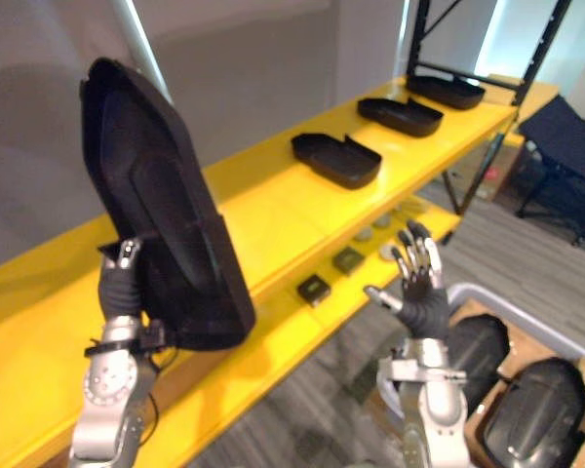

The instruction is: Walk over and take plastic housings, then place them on the shelf

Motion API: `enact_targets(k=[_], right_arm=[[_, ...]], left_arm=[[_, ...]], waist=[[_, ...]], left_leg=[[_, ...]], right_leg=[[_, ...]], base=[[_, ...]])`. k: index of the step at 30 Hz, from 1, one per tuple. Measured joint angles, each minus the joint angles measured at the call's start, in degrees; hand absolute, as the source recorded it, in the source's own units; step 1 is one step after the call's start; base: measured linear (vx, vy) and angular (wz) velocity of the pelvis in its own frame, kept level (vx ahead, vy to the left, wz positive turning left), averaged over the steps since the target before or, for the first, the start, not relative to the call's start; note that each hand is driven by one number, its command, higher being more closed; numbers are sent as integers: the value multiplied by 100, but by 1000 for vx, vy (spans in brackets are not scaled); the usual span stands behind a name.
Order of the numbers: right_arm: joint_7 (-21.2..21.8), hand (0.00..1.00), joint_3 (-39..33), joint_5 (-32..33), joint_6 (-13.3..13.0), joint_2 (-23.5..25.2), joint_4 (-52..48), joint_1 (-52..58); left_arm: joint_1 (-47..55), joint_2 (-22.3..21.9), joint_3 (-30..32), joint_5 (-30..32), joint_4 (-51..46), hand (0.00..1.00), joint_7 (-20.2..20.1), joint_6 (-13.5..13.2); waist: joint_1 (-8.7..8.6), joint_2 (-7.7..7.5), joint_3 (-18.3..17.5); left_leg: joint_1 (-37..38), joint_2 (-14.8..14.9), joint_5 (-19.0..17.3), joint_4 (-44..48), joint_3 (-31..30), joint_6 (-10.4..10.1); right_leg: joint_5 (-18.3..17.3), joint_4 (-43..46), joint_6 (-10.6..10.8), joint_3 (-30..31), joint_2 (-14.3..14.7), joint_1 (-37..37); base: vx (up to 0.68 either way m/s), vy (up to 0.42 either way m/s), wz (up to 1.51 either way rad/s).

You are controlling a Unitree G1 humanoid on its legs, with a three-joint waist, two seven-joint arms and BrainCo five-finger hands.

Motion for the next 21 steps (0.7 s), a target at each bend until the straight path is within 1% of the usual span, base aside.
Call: enact_targets(k=[2, 3, 5, 6, 7, 8, 9, 10, 12, 14, 15, 19, 20, 21], right_arm=[[0, 0, 56, 0, 15, -10, -3, 0], [4, 0, 91, 1, 31, -7, -3, 7], [48, 0, 93, 0, 62, -7, -2, 55], [91, 0, 103, 0, 123, -8, -2, 95], [114, 0, 107, 1, 130, -6, -2, 118], [213, 0, 108, 4, 135, -10, -2, 157], [274, 0, 114, 1, 134, -16, -2, 162], [438, 0, 129, 2, 133, -27, -2, 160], [733, 0, 212, 131, 136, -96, -2, 160], [904, 0, 343, 301, 151, -191, -2, 156], [1001, 0, 468, 366, 198, -239, -5, 133], [1054, 0, 930, 419, 425, -328, -4, 77], [1053, 0, 1086, 415, 514, -368, -4, 16], [1046, 0, 1172, 412, 546, -390, -4, -45]], left_arm=[[-178, 5, -31, -1, 275, 100, 220, 182], [-378, 11, -38, 44, 632, 100, 469, 348], [-590, 24, -31, 103, 1084, 100, 719, 488], [-742, 76, 72, 112, 1454, 100, 960, 572], [-797, 86, 159, 114, 1562, 100, 1046, 613], [-920, 122, 343, 115, 1769, 100, 1255, 670], [-971, 161, 437, 114, 1855, 100, 1364, 704], [-1063, 296, 588, 112, 1998, 100, 1561, 764], [-1165, 481, 808, 108, 2102, 100, 1807, 908], [-1217, 535, 964, 119, 2131, 100, 1958, 1000], [-1244, 536, 1044, 113, 2131, 100, 2054, 1033], [-1536, 540, 1104, 117, 2264, 100, 2152, 1242], [-1661, 609, 1115, 118, 2375, 100, 2160, 1318], [-1755, 722, 1112, 117, 2458, 100, 2156, 1383]], waist=[[-41, 9, -53], [-58, -6, -70], [-63, -46, -104], [-75, -91, -147], [-84, -111, -162], [-86, -146, -180], [-90, -159, -188], [-108, -174, -198], [-123, -169, -201], [-124, -150, -205], [-122, -134, -220], [-124, -99, -202], [-113, -84, -193], [-120, -69, -183]], left_leg=[[27, 12, 27, -59, -1, -34], [86, 24, 47, -103, 4, -58], [127, 38, 48, -103, 3, -60], [134, 54, 49, -106, 21, -63], [130, 62, 51, -107, 32, -66], [125, 88, 55, -107, 82, -73], [118, 97, 57, -106, 112, -76], [101, 115, 63, -103, 131, -87], [71, 126, 82, -118, 138, -107], [34, 118, 130, -183, 131, -113], [-28, 110, 174, -235, 120, -112], [-229, 56, 328, -389, -15, -117], [-223, 43, 379, -479, -15, -111], [-229, 39, 391, -496, -12, -110]], right_leg=[[1, -5, 0, -6, 3, 0], [1, -9, 0, -5, 17, 25], [6, -42, 3, -11, 41, 73], [26, -78, -6, -6, 73, 77], [43, -99, -16, 1, 80, 74], [77, -140, -27, 20, 97, 66], [95, -165, -40, 26, 104, 63], [125, -210, -45, 31, 116, 53], [130, -190, -50, 33, 125, -9], [130, -186, -52, 17, 124, -66], [129, -165, -53, 9, 123, -152], [123, -72, -64, -123, 102, -395], [111, -34, -78, -125, 99, -453], [96, 3, -91, -124, 98, -491]], base=[[-1, -12, -2], [-8, -19, -4], [-38, -29, -4], [-58, -36, -6], [-61, -28, -13], [-36, -8, -12], [-45, -12, -14], [-33, -13, -9], [-20, -11, -4], [-4, -9, 3], [1, -19, 6], [3, -22, 19], [5, -13, 6], [0, 0, 0]])
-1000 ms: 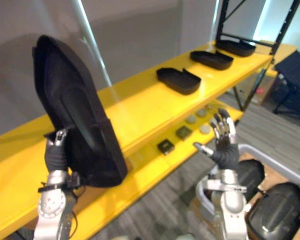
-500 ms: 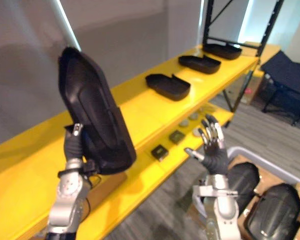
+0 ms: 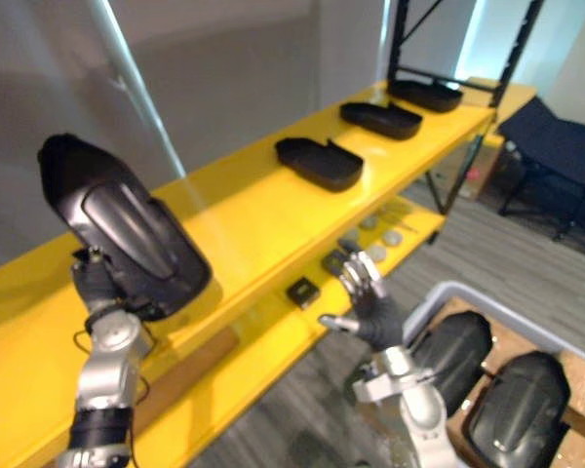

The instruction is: Walk over and take plastic housings, then place them on the shelf

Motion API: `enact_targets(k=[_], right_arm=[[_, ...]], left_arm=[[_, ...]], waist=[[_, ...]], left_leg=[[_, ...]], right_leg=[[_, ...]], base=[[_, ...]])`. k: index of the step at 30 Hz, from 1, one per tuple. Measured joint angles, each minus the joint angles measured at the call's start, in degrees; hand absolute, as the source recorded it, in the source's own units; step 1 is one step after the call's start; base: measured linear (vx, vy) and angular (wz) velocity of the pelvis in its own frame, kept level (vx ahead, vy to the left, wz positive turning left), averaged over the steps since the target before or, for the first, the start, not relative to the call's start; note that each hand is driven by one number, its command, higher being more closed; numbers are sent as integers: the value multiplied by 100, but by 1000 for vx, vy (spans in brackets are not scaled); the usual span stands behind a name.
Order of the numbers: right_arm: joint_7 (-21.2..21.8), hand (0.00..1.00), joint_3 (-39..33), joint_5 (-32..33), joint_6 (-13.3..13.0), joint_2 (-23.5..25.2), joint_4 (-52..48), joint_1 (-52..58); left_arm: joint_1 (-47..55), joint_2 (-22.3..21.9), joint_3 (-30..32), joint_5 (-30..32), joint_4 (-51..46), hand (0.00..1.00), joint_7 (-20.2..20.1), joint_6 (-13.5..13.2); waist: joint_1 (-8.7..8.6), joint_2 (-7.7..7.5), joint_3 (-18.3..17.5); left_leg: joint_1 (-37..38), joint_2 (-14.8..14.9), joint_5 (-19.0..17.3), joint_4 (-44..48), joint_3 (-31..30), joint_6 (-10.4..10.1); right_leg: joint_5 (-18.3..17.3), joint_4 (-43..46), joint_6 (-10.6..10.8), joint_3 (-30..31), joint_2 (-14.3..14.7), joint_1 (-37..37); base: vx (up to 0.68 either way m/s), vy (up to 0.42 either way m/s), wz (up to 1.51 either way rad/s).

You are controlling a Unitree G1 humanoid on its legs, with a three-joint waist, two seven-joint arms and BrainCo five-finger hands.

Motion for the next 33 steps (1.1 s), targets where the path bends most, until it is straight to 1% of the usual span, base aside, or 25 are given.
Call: enact_targets(k=[1, 3, 4, 6, 8, 10, 11, 12, 13, 14, 17, 18, 19, 20, 22, 25, 26, 28, 31, 33], right_arm=[[-3, 0, 50, 0, 24, -19, 0, -44], [-27, 0, 112, 4, 99, -102, -1, -127], [-29, 0, 116, 4, 111, -119, -1, -133], [-31, 0, 130, 6, 211, -195, -3, -160], [-17, 0, 278, 14, 299, -326, -27, -187], [23, 0, 357, 25, 338, -444, -95, -257], [23, 0, 480, 27, 345, -490, -111, -339], [22, 0, 531, 27, 347, -511, -119, -425], [18, 0, 576, 30, 347, -531, -181, -508], [12, 0, 581, 33, 348, -539, -236, -535], [-26, 0, 689, 97, 347, -580, -389, -665], [-80, 0, 777, 130, 348, -603, -410, -699], [-104, 0, 788, 140, 349, -608, -433, -716], [-109, 0, 796, 140, 357, -623, -496, -751], [-116, 0, 828, 142, 364, -647, -571, -767], [-154, 0, 914, 152, 368, -702, -581, -741], [-183, 0, 954, 154, 368, -732, -581, -722], [-244, 0, 1002, 161, 368, -744, -581, -713], [-360, 0, 1004, 255, 367, -745, -580, -726], [-417, 0, 1003, 256, 367, -751, -581, -723]], left_arm=[[-62, 89, 1, 2, 65, 100, -4, 32], [-378, 431, -3, 48, 250, 100, -43, 241], [-466, 518, -3, 48, 287, 100, -71, 295], [-847, 775, -32, 41, 513, 100, -146, 481], [-1071, 959, -42, 31, 711, 100, -256, 604], [-1228, 1040, -50, 7, 898, 100, -302, 633], [-1347, 1086, -66, -19, 1041, 100, -345, 639], [-1432, 1159, -104, -20, 1116, 100, -364, 651], [-1587, 1203, -155, -35, 1209, 100, -370, 673], [-1665, 1203, -160, -98, 1253, 100, -372, 686], [-1942, 1221, -169, -270, 1492, 100, -404, 809], [-2028, 1274, -195, -395, 1622, 100, -416, 881], [-2094, 1321, -230, -431, 1706, 100, -437, 894], [-2226, 1430, -295, -483, 1786, 100, -469, 931], [-2420, 1561, -300, -643, 1807, 100, -474, 940], [-2589, 1643, -302, -690, 1866, 100, -473, 982], [-2646, 1643, -316, -692, 1952, 0, -469, 1010], [-2753, 1645, -322, -722, 2073, 0, -400, 1097], [-2972, 1712, -330, -929, 2209, 0, -137, 1135], [-3135, 1844, -335, -1087, 2382, 0, 73, 1170]], waist=[[-13, 6, 3], [-79, 29, 19], [-92, 35, 34], [-112, 59, 198], [-117, 102, 296], [-140, 139, 412], [-215, 126, 459], [-244, 101, 564], [-252, 62, 702], [-252, 51, 762], [-275, 47, 977], [-293, 61, 991], [-309, 62, 1024], [-323, 44, 1165], [-326, 7, 1334], [-355, -8, 1402], [-362, -8, 1402], [-375, -12, 1410], [-393, -33, 1546], [-418, -38, 1623]], left_leg=[[-12, -1, 1, 0, 6, 0], [-64, -10, 4, 6, 9, 2], [-86, -13, 13, 7, 10, 5], [-105, -35, 35, 2, 27, 11], [-200, -44, 50, 7, 109, 12], [-305, -49, 74, 20, 142, 17], [-428, -50, 114, 18, 143, 17], [-461, -42, 130, 22, 142, 17], [-504, -33, 150, 27, 155, 10], [-528, -32, 159, 29, 161, 14], [-648, -33, 178, 44, 220, 19], [-740, -29, 178, 77, 239, 19], [-784, -24, 177, 113, 241, 20], [-786, -14, 176, 141, 250, 21], [-819, -1, 175, 167, 281, 21], [-922, 14, 167, 227, 285, 31], [-935, 16, 167, 227, 285, 31], [-975, 19, 167, 234, 283, 31], [-978, 20, 167, 242, 282, 31], [-978, 16, 167, 247, 283, 31]], right_leg=[[-19, 39, -7, 6, 0, -34], [-79, 169, -4, 13, -8, -149], [-95, 216, -1, 17, -10, -194], [-172, 393, -5, 53, -24, -320], [-226, 570, -1, 162, -23, -556], [-230, 674, 2, 194, -25, -709], [-232, 745, 4, 205, -21, -875], [-232, 803, 3, 213, -9, -931], [-232, 864, 3, 233, -8, -1019], [-232, 896, 2, 240, -9, -1052], [-232, 1010, 2, 299, 1, -1240], [-231, 1029, 2, 312, 4, -1334], [-231, 1039, 2, 312, 10, -1363], [-231, 1067, 2, 317, 21, -1370], [-231, 1100, 2, 334, 33, -1418], [-217, 1105, 5, 336, 60, -1494], [-214, 1103, 6, 336, 64, -1504], [-203, 1101, 7, 335, 69, -1537], [-188, 1096, 11, 336, 74, -1534], [-180, 1090, 13, 345, 78, -1535]], base=[[0, 0, 0], [0, 0, 0], [-18, 0, -4], [-43, -4, -5], [-51, -6, -15], [-49, -16, -9], [-41, -22, 1], [-35, -22, -2], [-30, -17, -5], [-38, -18, -4], [-29, -15, -8], [-17, -7, -5], [0, 0, 0], [0, 0, 0], [-33, -21, -3], [0, 0, 0], [0, 0, 0], [0, 0, 0], [0, 0, 0], [0, 0, 0]])
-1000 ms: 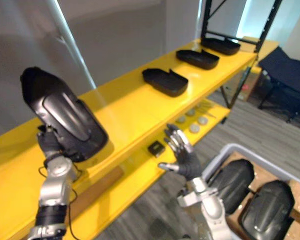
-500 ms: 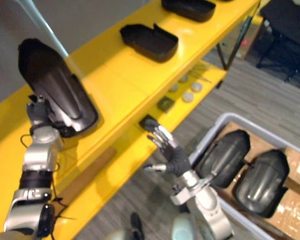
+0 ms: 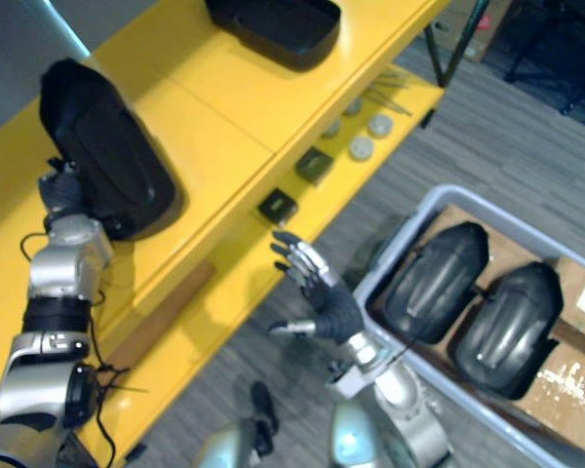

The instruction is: Walk over and take plastic housings, then place them on the shelf

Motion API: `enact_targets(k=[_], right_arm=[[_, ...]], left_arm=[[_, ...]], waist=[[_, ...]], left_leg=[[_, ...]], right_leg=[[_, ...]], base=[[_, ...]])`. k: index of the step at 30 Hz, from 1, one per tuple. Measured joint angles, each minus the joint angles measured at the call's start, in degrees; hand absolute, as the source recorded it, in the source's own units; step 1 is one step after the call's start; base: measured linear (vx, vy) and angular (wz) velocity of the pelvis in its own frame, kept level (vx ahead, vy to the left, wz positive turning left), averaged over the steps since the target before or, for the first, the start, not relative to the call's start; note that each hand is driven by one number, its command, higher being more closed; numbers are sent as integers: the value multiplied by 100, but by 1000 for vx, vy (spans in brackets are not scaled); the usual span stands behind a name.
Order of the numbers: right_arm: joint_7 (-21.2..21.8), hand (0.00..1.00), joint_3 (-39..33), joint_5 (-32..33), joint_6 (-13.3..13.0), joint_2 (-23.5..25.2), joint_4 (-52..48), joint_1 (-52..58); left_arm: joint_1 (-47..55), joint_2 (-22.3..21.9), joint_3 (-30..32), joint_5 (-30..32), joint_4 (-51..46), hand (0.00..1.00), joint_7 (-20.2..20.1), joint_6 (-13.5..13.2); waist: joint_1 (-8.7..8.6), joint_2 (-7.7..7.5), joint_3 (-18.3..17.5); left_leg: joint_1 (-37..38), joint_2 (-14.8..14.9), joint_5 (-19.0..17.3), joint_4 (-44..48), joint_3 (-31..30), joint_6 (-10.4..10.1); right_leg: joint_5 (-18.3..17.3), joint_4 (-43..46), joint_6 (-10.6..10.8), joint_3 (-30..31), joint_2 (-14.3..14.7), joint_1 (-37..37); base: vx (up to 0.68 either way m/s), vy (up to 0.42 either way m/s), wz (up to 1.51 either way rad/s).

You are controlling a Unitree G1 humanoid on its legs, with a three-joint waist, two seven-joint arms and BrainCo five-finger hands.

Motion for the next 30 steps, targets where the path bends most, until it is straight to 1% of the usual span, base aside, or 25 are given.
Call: enact_targets(k=[3, 4, 5, 7, 9, 13, 17, 18, 19, 21, 22, 23, 24, 25, 26, 27, 28, 30], right_arm=[[-75, 0, -1, 3, 0, -16, 2, 8], [-79, 0, -5, 4, 0, -19, 2, 2], [-83, 0, -7, 4, 0, -20, 2, 3], [-105, 0, -12, 6, -1, -21, 4, 11], [-184, 0, -8, 7, -2, -19, 30, 20], [-196, 0, -6, 6, -12, -19, 45, 49], [-272, 0, 22, 5, -100, -21, 141, 166], [-313, 0, 47, 5, -143, -18, 185, 187], [-317, 0, 66, 5, -174, -18, 223, 194], [-326, 0, 179, 3, -225, -13, 401, 252], [-326, 0, 213, 1, -229, -10, 431, 270], [-326, 0, 256, 1, -281, 5, 494, 319], [-326, 0, 291, 1, -325, 16, 527, 359], [-326, 0, 299, 0, -337, 25, 530, 377], [-326, 0, 321, -1, -347, 34, 537, 378], [-326, 0, 330, -1, -354, 35, 537, 380], [-327, 0, 351, -5, -375, 37, 544, 382], [-334, 0, 368, -14, -387, 64, 571, 382]], left_arm=[[-181, 58, 5, -18, 108, 0, 275, 48], [-285, 103, 6, -60, 197, 0, 478, 65], [-318, 121, 6, -62, 238, 0, 545, 68], [-356, 227, 19, -216, 295, 0, 750, 86], [-464, 242, 30, -240, 464, 0, 920, 52], [-495, 267, 62, -272, 553, 0, 1144, 35], [-537, 277, 59, -276, 734, 0, 1586, -154], [-538, 326, 57, -269, 735, 0, 1729, -284], [-539, 367, 56, -256, 734, 0, 1811, -343], [-633, 585, 53, -213, 734, 0, 2067, -612], [-674, 646, 52, -212, 735, 0, 2106, -682], [-782, 743, 51, -194, 736, 0, 2152, -858], [-892, 887, 28, -137, 733, 0, 2162, -1057], [-950, 957, 17, -122, 734, 0, 2161, -1150], [-1030, 1092, 7, 19, 722, 0, 2161, -1322], [-1063, 1135, 5, 70, 720, 0, 2160, -1412], [-1119, 1165, 5, 84, 712, 0, 2148, -1564], [-1136, 1165, -6, 75, 719, 0, 2010, -1818]], waist=[[-3, 0, 104], [-13, -3, 156], [-19, 1, 162], [-74, 2, 162], [-84, 1, 163], [-122, 1, 163], [-139, 1, 163], [-135, 1, 163], [-136, 1, 163], [-133, 0, 163], [-129, -1, 162], [-115, -6, 158], [-110, -7, 158], [-111, -8, 157], [-110, -15, 150], [-111, -17, 142], [-109, -14, 107], [-102, -28, -11]], left_leg=[[-11, -6, 0, 14, 1, 0], [-26, -2, 0, 20, 3, 0], [-37, 0, 0, 21, 3, 0], [-86, 5, 0, 31, -4, 0], [-99, 3, 0, 34, -10, 0], [-93, 2, 0, 34, -39, 1], [-94, 22, 0, 81, -123, 0], [-94, 21, 0, 84, -126, 0], [-93, 21, 0, 87, -126, 0], [-52, 32, 1, 102, -137, 0], [-19, 36, 0, 98, -137, 0], [50, 37, 0, 85, -140, 0], [109, 38, 0, 69, -146, 0], [131, 40, 0, 67, -150, 0], [189, 58, 0, 33, -149, 0], [221, 59, 1, 16, -152, 0], [282, 56, 3, -31, -176, -2], [322, 58, 3, -52, -229, -2]], right_leg=[[18, -16, -3, 4, 8, -1], [36, -36, 2, 10, 13, -6], [49, -55, 9, 11, 16, -7], [82, -108, 13, 13, 22, -19], [89, -117, 19, 13, 21, -26], [100, -135, 26, 7, 23, -2], [198, -308, 2, -31, 25, 117], [209, -318, 2, -31, 22, 121], [215, -328, 1, -31, 21, 128], [276, -438, -14, -47, 28, 233], [290, -478, -18, -51, 31, 285], [305, -541, -19, -59, 29, 375], [329, -610, -22, -70, 27, 468], [341, -650, -24, -80, 25, 509], [367, -720, -18, -93, 21, 583], [380, -759, -15, -107, 17, 629], [404, -847, -15, -150, 10, 722], [410, -935, -19, -208, 11, 829]], base=[[0, 0, 0], [0, 0, 0], [0, 0, 0], [0, 0, 0], [8, -2, 2], [0, -2, 1], [0, 0, 0], [0, 0, 0], [0, 0, 0], [0, 0, 0], [0, 0, 0], [0, 0, 0], [0, 0, 0], [0, 0, 0], [0, 0, 0], [0, 0, 0], [15, 1, 8], [38, 0, 14]])
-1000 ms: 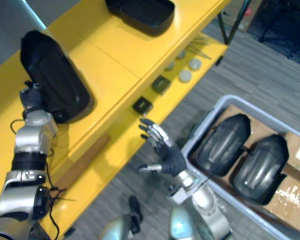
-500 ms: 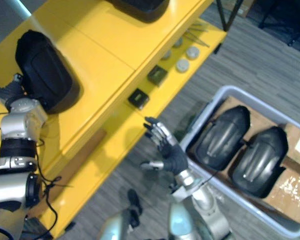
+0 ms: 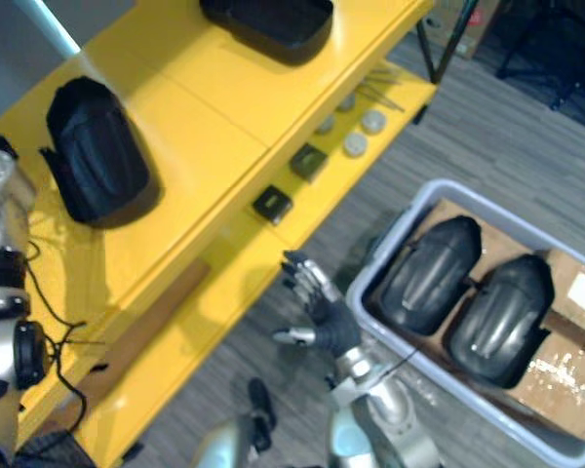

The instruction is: Walk over and take plastic housings, then place them on the shelf

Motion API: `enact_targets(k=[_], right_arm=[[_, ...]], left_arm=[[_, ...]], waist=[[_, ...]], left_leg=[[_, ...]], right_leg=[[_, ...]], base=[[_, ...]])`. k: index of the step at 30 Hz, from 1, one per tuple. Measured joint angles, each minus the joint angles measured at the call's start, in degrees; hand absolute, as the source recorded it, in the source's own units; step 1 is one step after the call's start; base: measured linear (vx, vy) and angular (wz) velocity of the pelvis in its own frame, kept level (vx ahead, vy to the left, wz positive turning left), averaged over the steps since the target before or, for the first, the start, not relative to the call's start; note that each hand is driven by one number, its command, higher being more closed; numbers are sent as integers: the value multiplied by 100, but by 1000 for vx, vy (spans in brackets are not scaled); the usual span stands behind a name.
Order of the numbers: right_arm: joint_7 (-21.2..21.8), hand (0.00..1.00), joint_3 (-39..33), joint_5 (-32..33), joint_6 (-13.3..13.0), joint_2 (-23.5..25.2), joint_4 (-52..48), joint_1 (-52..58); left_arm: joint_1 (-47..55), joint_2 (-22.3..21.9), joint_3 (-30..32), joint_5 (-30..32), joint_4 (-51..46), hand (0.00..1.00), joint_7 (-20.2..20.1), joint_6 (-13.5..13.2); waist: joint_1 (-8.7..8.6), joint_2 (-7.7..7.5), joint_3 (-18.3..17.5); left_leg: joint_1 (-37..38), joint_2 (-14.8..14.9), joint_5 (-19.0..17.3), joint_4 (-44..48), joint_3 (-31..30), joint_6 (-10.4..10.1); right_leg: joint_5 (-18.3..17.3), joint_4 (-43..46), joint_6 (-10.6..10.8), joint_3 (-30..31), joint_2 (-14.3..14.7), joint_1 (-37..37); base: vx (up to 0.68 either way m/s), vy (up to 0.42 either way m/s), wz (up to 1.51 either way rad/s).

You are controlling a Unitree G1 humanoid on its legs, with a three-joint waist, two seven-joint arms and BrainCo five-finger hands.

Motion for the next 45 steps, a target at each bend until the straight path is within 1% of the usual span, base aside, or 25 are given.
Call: enact_targets(k=[3, 7, 10, 12, 13, 15, 17, 19, 20, 22, 24, 25, 28, 30, 31, 33, 34, 35, 36, 38, 40, 41, 43, 44, 45], right_arm=[[-105, 0, -60, -119, -6, 57, 184, -42], [-113, 0, -399, -216, -32, 63, 231, -42], [-109, 0, -737, -213, -138, 37, 268, -160], [-102, 0, -966, -210, -273, 44, 288, -227], [-114, 0, -1026, -215, -278, 48, 298, -239], [-166, 0, -1264, -233, -277, 123, 379, -280], [-306, 0, -1439, -231, -251, 171, 397, -283], [-375, 0, -1643, -230, -212, 170, 409, -314], [-436, 0, -1766, -247, -209, 182, 412, -348], [-589, 0, -1967, -279, -208, 209, 428, -361], [-763, 0, -2145, -333, -209, 232, 450, -378], [-898, 0, -2206, -404, -209, 313, 514, -409], [-1153, 0, -2225, -541, -228, 447, 719, -533], [-1280, 0, -2288, -558, -239, 488, 814, -550], [-1361, 0, -2346, -610, -243, 501, 902, -544], [-1465, 0, -2477, -676, -267, 757, 976, -546], [-1472, 0, -2503, -707, -288, 830, 985, -542], [-1469, 0, -2523, -823, -338, 895, 1014, -551], [-1408, 0, -2567, -907, -440, 899, 1012, -553], [-1321, 0, -2696, -937, -486, 933, 983, -516], [-1253, 0, -2763, -944, -498, 967, 741, -309], [-1230, 0, -2781, -946, -499, 967, 590, -200], [-1211, 0, -2806, -958, -508, 970, 410, -139], [-1221, 0, -2908, -1023, -510, 875, 403, -189], [-1246, 0, -2963, -1037, -501, 791, 406, -197]], left_arm=[[70, -10, -41, -103, 0, 0, -406, -532], [922, -232, -13, -381, -629, 0, -960, -1273], [2277, -781, 278, -530, -2130, 0, -1340, -1716], [3855, -1703, 551, -528, -3956, 0, -1589, -1893], [4283, -1954, 557, -492, -4391, 0, -1669, -1892], [5898, -2889, 618, -237, -5654, 0, -1973, -1881], [6806, -3360, 867, -242, -6101, 0, -2390, -1910], [7434, -3549, 1009, -263, -6351, 0, -2733, -1945], [7708, -3628, 1096, -413, -6442, 0, -3091, -2067], [7824, -3756, 1107, -584, -6563, 0, -3550, -2151], [7853, -3882, 1071, -744, -6599, 0, -4015, -2254], [7868, -3961, 1081, -805, -6603, 0, -4282, -2306], [7833, -3958, 1073, -809, -6629, 0, -4683, -2307], [7752, -3943, 1054, -910, -6609, 0, -4901, -2294], [7646, -3935, 985, -976, -6521, 0, -4942, -2290], [7425, -3755, 844, -930, -6406, 0, -5083, -2287], [7385, -3703, 811, -901, -6383, 0, -5076, -2286], [7311, -3623, 716, -914, -6317, 0, -5075, -2284], [7220, -3611, 655, -1020, -6280, 0, -5095, -2257], [7040, -3610, 580, -1007, -6228, 0, -5077, -2239], [6929, -3599, 448, -1001, -6215, 0, -5054, -2180], [6924, -3602, 395, -1005, -6214, 0, -5049, -2158], [6967, -3568, 343, -1026, -6239, 0, -5051, -2147], [6968, -3696, 274, -1026, -6175, 0, -5061, -2122], [7051, -3787, 173, -1027, -6181, 0, -5085, -2122]], waist=[[31, -89, -287], [69, -77, -702], [195, -15, -963], [336, 43, -1084], [408, 57, -1107], [742, 43, -1141], [952, -1, -1174], [1140, -11, -1239], [1206, -16, -1300], [1201, -29, -1376], [1215, -15, -1408], [1295, -10, -1443], [1311, -119, -1404], [1211, -270, -1303], [1196, -279, -1261], [1190, -396, -1033], [1164, -416, -1013], [1074, -434, -1024], [1034, -396, -1006], [973, -329, -965], [879, -287, -938], [865, -295, -942], [882, -465, -1036], [881, -375, -1054], [910, -195, -1064]], left_leg=[[154, 14, 2, -85, -71, -3], [389, -8, 2, -214, -269, -3], [542, -21, 5, -296, -442, -6], [583, -28, 6, -328, -710, -8], [588, -33, 22, -355, -779, -34], [583, -78, 72, -370, -1119, -84], [566, -128, 156, -420, -1407, -116], [569, -183, 286, -589, -1722, -100], [525, -179, 373, -721, -1757, -65], [438, -127, 493, -821, -1489, 0], [371, -99, 797, -904, -1308, -67], [399, -165, 921, -1012, -1324, -74], [384, -316, 941, -1077, -1298, -36], [476, -431, 893, -1076, -1267, 35], [519, -411, 877, -1035, -1271, 65], [774, -388, 785, -972, -1261, 174], [809, -355, 771, -975, -1283, 198], [800, -244, 742, -963, -1310, 235], [768, -121, 734, -965, -1309, 231], [661, 37, 717, -950, -1328, 206], [541, 143, 685, -912, -1358, 156], [494, 136, 652, -872, -1417, 102], [485, 17, 647, -910, -1429, -56], [552, 100, 720, -1022, -1436, -195], [548, 311, 788, -1083, -1332, -282]], right_leg=[[19, -188, -8, -112, 11, 264], [21, -429, -10, -335, -3, 671], [21, -491, -10, -640, 15, 914], [20, -598, -10, -915, -5, 1130], [20, -609, -11, -983, -2, 1164], [1, -708, -39, -1345, 0, 1396], [-93, -738, -118, -1737, -5, 1578], [-212, -689, -165, -2116, -4, 1686], [-337, -613, -186, -2379, -36, 1707], [-391, -583, -152, -2836, -117, 1803], [-414, -507, -85, -3173, -165, 1892], [-453, -383, -42, -3276, -223, 1884], [-722, 134, -40, -3286, -499, 1657], [-876, 830, -139, -3267, -777, 1506], [-859, 1495, -175, -3138, -928, 1252], [-490, 3147, -451, -2263, -1135, 530], [-445, 3346, -490, -2139, -1127, 388], [-725, 3372, -602, -2010, -1050, 243], [-914, 3056, -558, -1921, -903, 128], [-895, 2260, -516, -1594, -669, 29], [-785, 1440, -336, -1183, -454, 123], [-773, 1255, -312, -1155, -429, 233], [-935, 587, -191, -1214, -364, 612], [-563, 328, 92, -1205, -267, 697], [-414, 178, -29, -1260, -78, 732]], base=[[76, -10, 13], [95, -8, 20], [65, -22, 31], [34, -20, 42], [8, -23, 64], [-20, -35, 69], [-53, -68, 93], [-82, -78, 106], [-76, -38, 119], [-40, -15, 123], [-28, 14, 90], [-27, 42, 53], [-7, 81, 14], [27, 83, 11], [11, 117, 2], [2, 110, -9], [0, 0, 0], [0, 0, 0], [-7, -15, -3], [-12, -49, -1], [-17, -152, 21], [33, -259, 34], [81, -305, 28], [110, -257, 15], [154, -256, 5]])
